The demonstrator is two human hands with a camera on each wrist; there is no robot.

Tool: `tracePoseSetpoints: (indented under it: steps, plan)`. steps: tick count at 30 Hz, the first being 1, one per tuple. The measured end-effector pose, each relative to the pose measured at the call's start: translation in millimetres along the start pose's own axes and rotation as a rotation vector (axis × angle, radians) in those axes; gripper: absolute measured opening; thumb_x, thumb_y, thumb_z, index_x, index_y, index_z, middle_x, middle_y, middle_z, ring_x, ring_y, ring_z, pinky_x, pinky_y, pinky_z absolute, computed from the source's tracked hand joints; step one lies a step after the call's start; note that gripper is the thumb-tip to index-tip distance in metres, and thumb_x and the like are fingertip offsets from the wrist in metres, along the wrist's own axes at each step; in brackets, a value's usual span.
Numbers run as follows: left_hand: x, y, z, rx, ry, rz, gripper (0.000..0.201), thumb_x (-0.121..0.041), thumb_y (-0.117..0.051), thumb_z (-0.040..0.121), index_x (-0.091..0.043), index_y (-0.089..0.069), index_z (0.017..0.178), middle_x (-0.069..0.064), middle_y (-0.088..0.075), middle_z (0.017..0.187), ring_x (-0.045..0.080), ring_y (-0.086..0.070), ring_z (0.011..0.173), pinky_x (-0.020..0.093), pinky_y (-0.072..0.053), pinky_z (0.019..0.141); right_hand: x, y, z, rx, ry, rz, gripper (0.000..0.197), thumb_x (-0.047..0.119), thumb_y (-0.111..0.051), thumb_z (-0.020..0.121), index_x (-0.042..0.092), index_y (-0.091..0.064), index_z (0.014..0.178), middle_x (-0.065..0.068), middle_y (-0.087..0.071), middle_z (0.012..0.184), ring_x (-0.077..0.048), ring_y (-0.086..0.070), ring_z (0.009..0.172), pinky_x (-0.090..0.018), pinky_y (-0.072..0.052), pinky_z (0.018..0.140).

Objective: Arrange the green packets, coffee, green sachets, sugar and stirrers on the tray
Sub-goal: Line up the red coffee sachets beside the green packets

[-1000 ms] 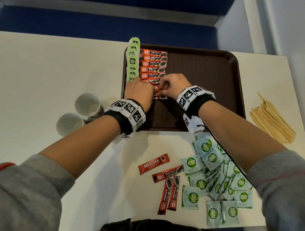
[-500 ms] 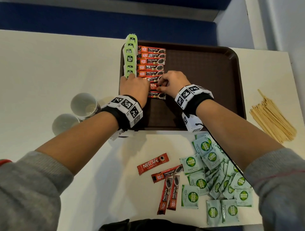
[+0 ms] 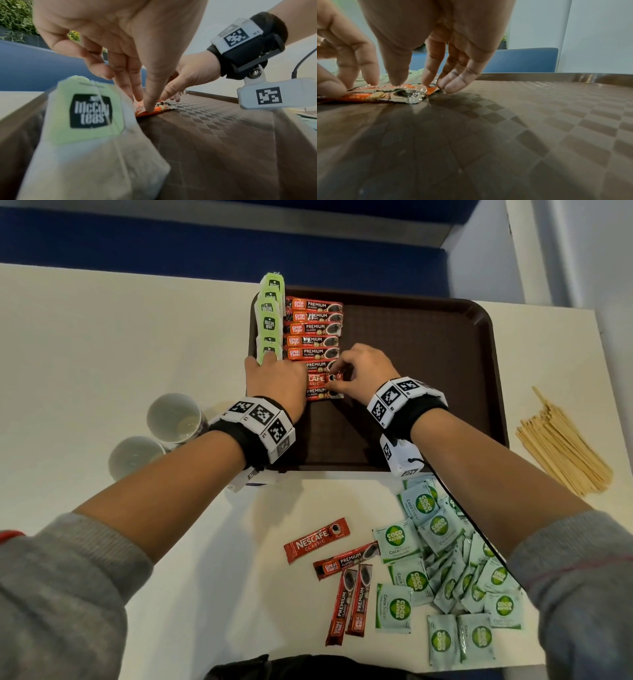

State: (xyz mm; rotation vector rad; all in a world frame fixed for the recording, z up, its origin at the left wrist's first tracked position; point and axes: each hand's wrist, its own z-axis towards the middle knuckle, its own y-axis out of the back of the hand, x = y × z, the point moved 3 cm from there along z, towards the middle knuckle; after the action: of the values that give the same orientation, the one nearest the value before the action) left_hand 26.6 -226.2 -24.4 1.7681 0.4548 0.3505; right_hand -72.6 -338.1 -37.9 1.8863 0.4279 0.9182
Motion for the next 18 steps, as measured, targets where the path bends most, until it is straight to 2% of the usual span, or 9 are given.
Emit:
tracePoseSetpoints:
  steps: [6,9,12,14,15,18]
  plan:
    - [6,11,-11,0.001,0.008,-0.054,0.034,-0.038,-0.06,0.089,-0.022,-0.057,0.119,0.008,-0.061,0.12,0.029,-0.045,0.119,0.044,-0.032,0.097,6,9,-7,-0.033,0.012,0.023,0.034,0.04,-0.073,0.077,0.019,-0.065,0.102,0.006,-0.048,0.099,-0.008,-0.047,0.081,-0.022,-0.038,0.077]
    - [8,18,-25,-0.023,0.009,-0.109,0.037,-0.041,-0.061,0.088,-0.022,-0.057,0.12,0.008,-0.061,0.121,0.03,-0.047,0.117,0.043,-0.034,0.096,14,16,-17,-0.011,0.055,0.031,0.031,0.039,-0.073,0.077,0.02,-0.066,0.101,0.005,-0.05,0.097,-0.008,-0.048,0.079,-0.023,-0.042,0.078]
    - [7,23,-46,-0.008,-0.009,-0.17,0.038,-0.043,-0.063,0.086,-0.023,-0.057,0.117,0.007,-0.062,0.115,0.029,-0.051,0.113,0.04,-0.039,0.092,25,20,-37,0.099,0.1,0.072,0.027,0.035,-0.075,0.076,0.019,-0.067,0.097,0.004,-0.061,0.091,-0.001,-0.049,0.067,-0.017,-0.043,0.07]
    - [5,21,-65,0.043,-0.035,-0.253,0.032,-0.041,-0.065,0.084,-0.024,-0.061,0.111,0.005,-0.065,0.109,0.026,-0.057,0.106,0.036,-0.044,0.086,32,18,-55,0.198,0.113,0.05,0.028,0.033,-0.076,0.076,0.018,-0.067,0.097,0.01,-0.06,0.079,0.001,-0.05,0.063,-0.009,-0.038,0.061]
    - [3,19,-74,0.076,-0.051,-0.304,0.029,-0.039,-0.067,0.083,-0.025,-0.062,0.107,0.003,-0.066,0.105,0.024,-0.059,0.101,0.034,-0.046,0.082,36,16,-65,0.244,0.123,0.019,0.029,0.033,-0.076,0.075,0.017,-0.067,0.097,0.013,-0.057,0.074,0.001,-0.051,0.063,-0.009,-0.038,0.06]
    - [-3,5,-107,0.195,-0.101,-0.389,0.026,-0.035,-0.072,0.079,-0.024,-0.063,0.101,-0.001,-0.067,0.096,0.019,-0.062,0.093,0.029,-0.048,0.077,46,5,-97,0.403,0.135,-0.071,0.032,0.035,-0.078,0.073,0.017,-0.066,0.097,0.011,-0.058,0.075,-0.009,-0.059,0.075,-0.022,-0.048,0.072]
